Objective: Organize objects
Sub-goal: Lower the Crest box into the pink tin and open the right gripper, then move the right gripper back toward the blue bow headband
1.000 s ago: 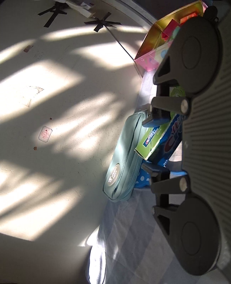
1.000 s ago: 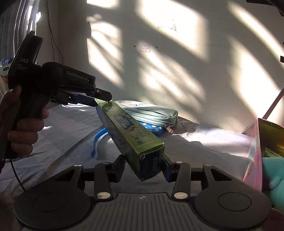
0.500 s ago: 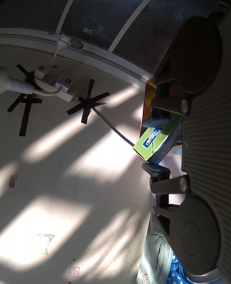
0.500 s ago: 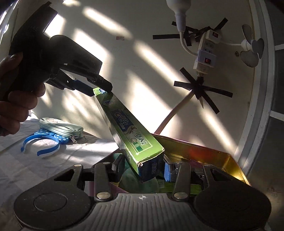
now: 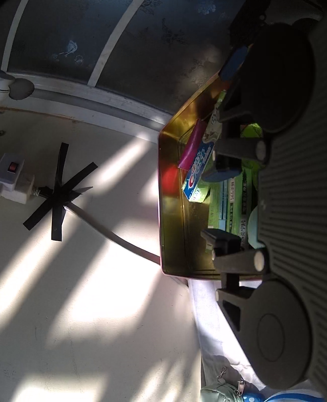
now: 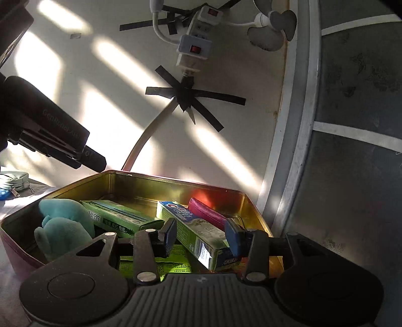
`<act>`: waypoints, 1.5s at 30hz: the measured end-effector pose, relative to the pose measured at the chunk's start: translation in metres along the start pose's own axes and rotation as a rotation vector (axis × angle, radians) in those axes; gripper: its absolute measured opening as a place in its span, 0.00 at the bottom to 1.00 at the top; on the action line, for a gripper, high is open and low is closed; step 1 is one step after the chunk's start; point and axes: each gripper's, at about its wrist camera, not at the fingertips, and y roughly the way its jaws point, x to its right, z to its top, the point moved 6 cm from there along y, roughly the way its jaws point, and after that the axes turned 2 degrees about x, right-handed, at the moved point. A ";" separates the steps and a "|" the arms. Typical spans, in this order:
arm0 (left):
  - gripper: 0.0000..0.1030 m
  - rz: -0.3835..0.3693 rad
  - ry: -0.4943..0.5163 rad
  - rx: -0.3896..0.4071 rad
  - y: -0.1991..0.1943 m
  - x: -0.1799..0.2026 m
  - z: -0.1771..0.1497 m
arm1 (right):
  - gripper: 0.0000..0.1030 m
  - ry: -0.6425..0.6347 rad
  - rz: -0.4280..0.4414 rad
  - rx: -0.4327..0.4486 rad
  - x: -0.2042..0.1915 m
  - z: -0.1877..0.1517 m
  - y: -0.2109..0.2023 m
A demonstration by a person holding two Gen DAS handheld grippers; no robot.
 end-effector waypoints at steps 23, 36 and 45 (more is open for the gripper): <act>0.50 0.250 0.059 -0.041 -0.106 -0.027 -0.086 | 0.44 0.231 0.169 -0.027 -0.029 0.004 -0.087; 0.54 0.402 -0.036 -0.050 -0.149 -0.110 -0.126 | 0.44 0.161 0.315 -0.060 -0.106 0.016 -0.101; 0.54 0.552 -0.195 -0.041 -0.182 -0.198 -0.146 | 0.44 0.045 0.461 -0.111 -0.182 0.015 -0.100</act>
